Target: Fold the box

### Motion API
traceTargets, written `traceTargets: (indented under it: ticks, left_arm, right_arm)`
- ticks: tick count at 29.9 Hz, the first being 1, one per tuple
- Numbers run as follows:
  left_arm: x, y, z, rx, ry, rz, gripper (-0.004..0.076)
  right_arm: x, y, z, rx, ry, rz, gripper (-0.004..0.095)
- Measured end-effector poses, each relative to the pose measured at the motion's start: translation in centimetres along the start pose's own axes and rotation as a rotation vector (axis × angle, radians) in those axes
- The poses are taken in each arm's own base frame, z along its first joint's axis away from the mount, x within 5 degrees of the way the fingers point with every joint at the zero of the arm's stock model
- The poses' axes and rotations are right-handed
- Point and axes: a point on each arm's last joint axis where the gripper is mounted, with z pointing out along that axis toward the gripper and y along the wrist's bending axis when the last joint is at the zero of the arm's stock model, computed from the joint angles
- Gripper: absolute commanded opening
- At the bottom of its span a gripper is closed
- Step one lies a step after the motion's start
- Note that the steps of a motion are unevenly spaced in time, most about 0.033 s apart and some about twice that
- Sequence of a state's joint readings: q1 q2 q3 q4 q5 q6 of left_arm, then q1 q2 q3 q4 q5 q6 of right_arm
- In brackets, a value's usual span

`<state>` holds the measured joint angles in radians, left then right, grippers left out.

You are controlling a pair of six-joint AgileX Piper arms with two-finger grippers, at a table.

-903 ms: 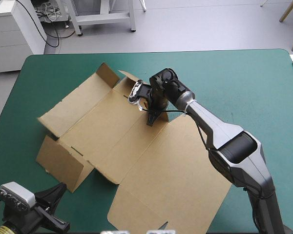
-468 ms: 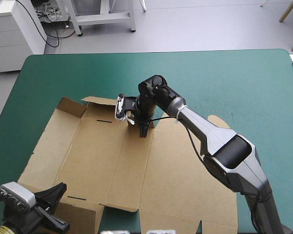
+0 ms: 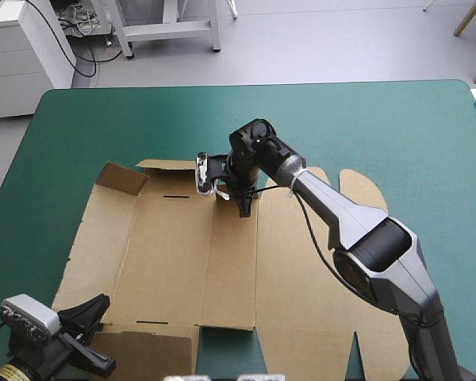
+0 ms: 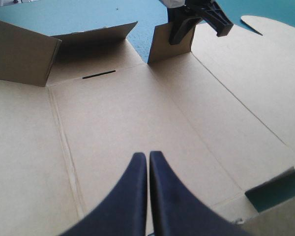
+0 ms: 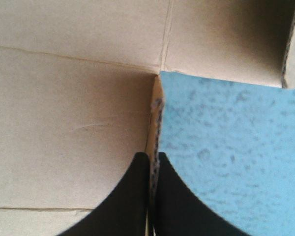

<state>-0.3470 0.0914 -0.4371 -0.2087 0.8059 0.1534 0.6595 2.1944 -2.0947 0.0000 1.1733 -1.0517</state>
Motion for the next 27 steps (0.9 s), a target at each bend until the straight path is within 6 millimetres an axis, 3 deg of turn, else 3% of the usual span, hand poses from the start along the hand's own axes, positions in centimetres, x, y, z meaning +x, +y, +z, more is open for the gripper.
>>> traceTargets:
  ticks: [3,8,16,18,23,27]
  left_arm:
    - [-0.1,0.0,0.0,-0.001,-0.008,0.000,-0.0008]
    - [-0.1,0.0,0.0,-0.002,-0.011,0.000,-0.0008]
    - [-0.1,0.0,0.0,-0.002,-0.010,0.000,-0.0008]
    - [-0.1,0.0,0.0,-0.001,-0.008,-0.001,-0.0008]
    - [0.0,-0.1,-0.2,0.006,0.016,0.000,-0.0008]
    - [-0.1,-0.3,-0.8,0.015,0.055,0.005,-0.0008]
  right_arm:
    - [1.4,-0.8,0.0,0.007,0.010,0.027,-0.0021]
    - [1.6,-1.0,0.0,0.020,0.006,0.032,0.0014]
    - [1.2,-1.4,-0.7,0.045,-0.015,0.046,0.0351]
    - [1.0,-1.8,-1.7,0.061,-0.027,0.090,0.0395]
    - [0.4,-2.7,-5.2,0.143,-0.088,0.293,0.0394]
    - [0.6,-2.5,-11.0,0.226,-0.163,0.428,0.0306]
